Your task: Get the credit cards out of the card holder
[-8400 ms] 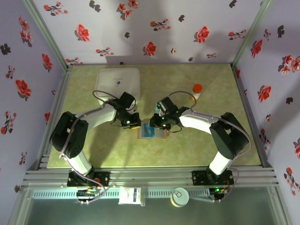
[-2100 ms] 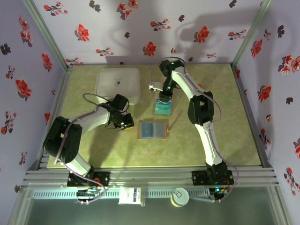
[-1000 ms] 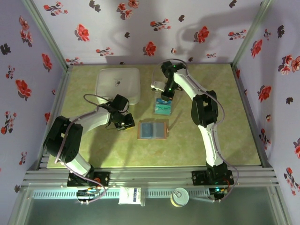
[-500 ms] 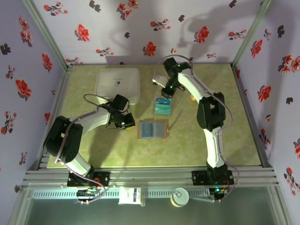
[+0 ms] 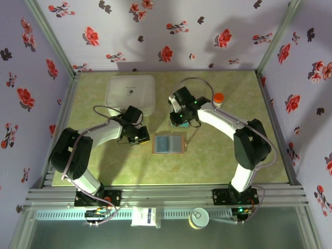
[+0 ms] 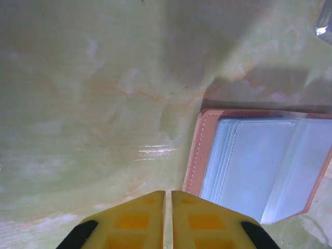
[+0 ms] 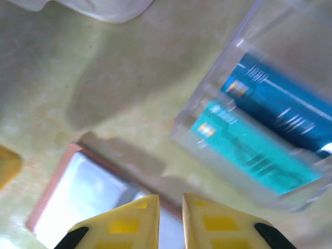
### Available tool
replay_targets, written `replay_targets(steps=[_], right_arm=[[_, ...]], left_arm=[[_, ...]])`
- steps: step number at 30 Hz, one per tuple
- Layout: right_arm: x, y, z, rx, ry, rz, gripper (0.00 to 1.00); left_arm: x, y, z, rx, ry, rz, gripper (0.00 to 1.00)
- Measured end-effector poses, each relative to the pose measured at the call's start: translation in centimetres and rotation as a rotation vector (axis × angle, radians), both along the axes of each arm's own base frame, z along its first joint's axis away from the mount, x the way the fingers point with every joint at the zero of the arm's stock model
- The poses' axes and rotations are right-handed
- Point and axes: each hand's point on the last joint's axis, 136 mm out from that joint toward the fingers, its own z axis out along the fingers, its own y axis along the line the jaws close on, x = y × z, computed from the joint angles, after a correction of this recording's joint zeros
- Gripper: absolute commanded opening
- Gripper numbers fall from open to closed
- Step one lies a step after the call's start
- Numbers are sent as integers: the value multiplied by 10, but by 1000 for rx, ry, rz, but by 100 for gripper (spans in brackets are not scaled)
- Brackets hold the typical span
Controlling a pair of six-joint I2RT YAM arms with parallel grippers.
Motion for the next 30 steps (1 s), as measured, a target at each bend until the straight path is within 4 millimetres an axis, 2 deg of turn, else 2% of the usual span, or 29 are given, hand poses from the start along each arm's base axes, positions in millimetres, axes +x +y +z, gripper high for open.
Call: replay_targets(steps=[6, 12, 22, 30], right_arm=[[-38, 15, -17, 129, 120, -194, 16], [-58, 24, -35, 217, 240, -309, 23], [-75, 47, -49, 271, 326, -317, 30], [-79, 51, -65, 250, 359, -324, 31]], left_arm=[[-8, -8, -2, -7, 0, -33, 8], [-19, -23, -4, -24, 5, -82, 4], [-27, -28, -15, -7, 31, -105, 3], [-28, -28, -21, 1, 46, -109, 3]])
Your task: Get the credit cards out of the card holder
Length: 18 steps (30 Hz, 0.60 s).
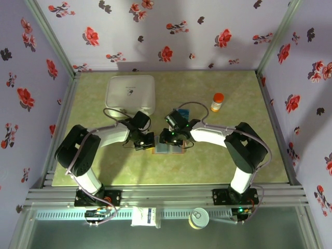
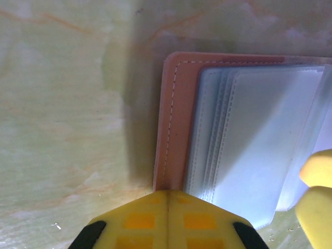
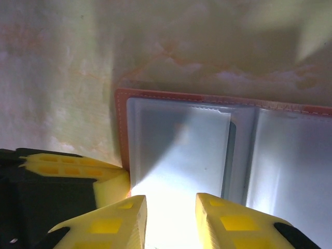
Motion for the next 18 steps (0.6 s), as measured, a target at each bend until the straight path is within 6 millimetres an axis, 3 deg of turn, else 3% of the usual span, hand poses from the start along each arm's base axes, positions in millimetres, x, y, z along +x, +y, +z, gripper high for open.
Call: replay_targets(steps=[4, 18], right_arm=[[-1, 0, -5, -7, 12, 1, 27], [-2, -7, -12, -54, 9, -9, 28]], left_arm=[[0, 0, 0, 0, 1, 0, 3], [0, 0, 0, 2, 0, 1, 2]])
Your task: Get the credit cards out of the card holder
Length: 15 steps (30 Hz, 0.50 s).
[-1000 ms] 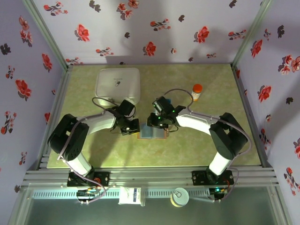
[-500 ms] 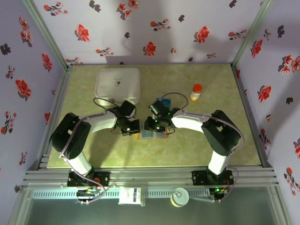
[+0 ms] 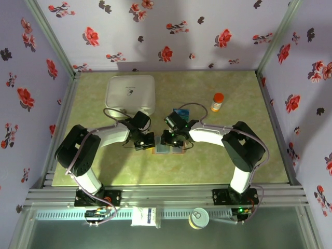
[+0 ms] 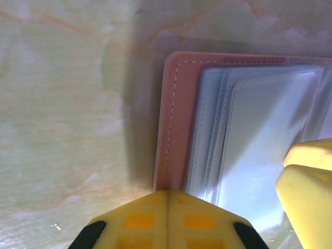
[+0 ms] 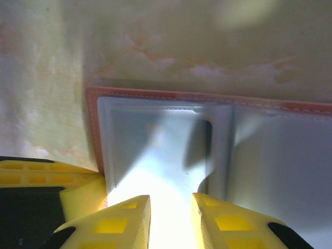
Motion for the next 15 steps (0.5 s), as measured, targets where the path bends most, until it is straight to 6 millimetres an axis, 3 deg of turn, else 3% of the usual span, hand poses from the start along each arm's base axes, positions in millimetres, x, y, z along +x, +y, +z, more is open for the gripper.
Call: replay_targets(steps=[15], right_arm=[[-2, -15, -1, -57, -12, -15, 25]], left_arm=[[0, 1, 0, 4, -2, 2, 2]])
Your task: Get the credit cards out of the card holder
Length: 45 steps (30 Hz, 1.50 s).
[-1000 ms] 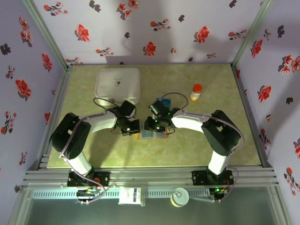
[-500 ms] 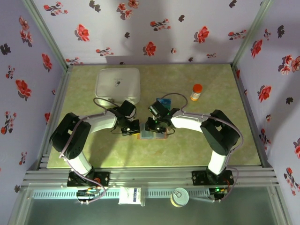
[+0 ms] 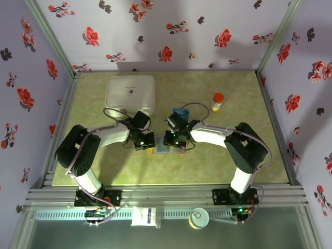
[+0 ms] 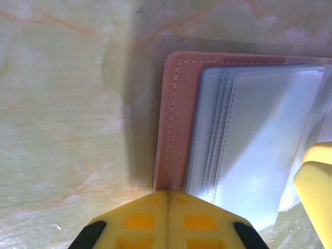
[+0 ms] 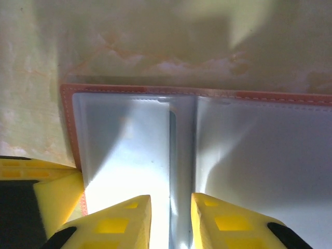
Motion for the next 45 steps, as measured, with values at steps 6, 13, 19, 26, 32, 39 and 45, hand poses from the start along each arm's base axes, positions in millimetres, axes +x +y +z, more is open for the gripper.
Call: replay_targets(steps=[6, 13, 19, 26, 32, 39, 45], right_arm=[[-3, -3, -6, -2, 7, -1, 16], [-3, -4, -8, 6, 5, -3, 20], [-2, 1, -1, 41, -4, 6, 23], [0, 13, 8, 102, -14, 15, 19], [1, 25, 13, 164, -11, 27, 20], [1, 24, 0, 146, 11, 21, 21], [3, 21, 0, 133, 2, 8, 21]], left_arm=[[-2, 6, 2, 27, 2, 8, 2], [1, 6, 7, 33, -9, 12, 2], [2, 7, 7, 36, -11, 13, 2], [1, 8, 0, 51, 2, 10, 2], [1, 7, 0, 53, 4, 9, 1], [1, 7, 0, 53, 3, 6, 1], [2, 8, 0, 53, 3, 11, 1]])
